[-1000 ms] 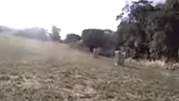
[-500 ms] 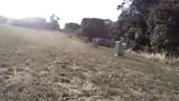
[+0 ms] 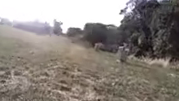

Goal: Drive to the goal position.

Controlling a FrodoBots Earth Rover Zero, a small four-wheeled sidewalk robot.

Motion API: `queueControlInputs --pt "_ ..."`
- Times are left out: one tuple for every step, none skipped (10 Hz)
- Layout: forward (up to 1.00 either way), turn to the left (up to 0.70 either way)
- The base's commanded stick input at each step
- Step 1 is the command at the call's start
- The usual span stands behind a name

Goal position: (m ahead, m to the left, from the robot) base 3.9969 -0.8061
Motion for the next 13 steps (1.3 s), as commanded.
queueControlInputs --pt "0.7 0.02" --pt "0.7 0.02" --pt "0.7 0.02" --pt "0.7 0.02" --pt "0.7 0.02" --pt "0.7 0.02" --pt "0.7 0.03" --pt "0.7 0.05" --pt "0.7 0.09" --pt "0.7 0.12" --pt "0.7 0.14" --pt "0.7 0.14" --pt "0.7 0.14"
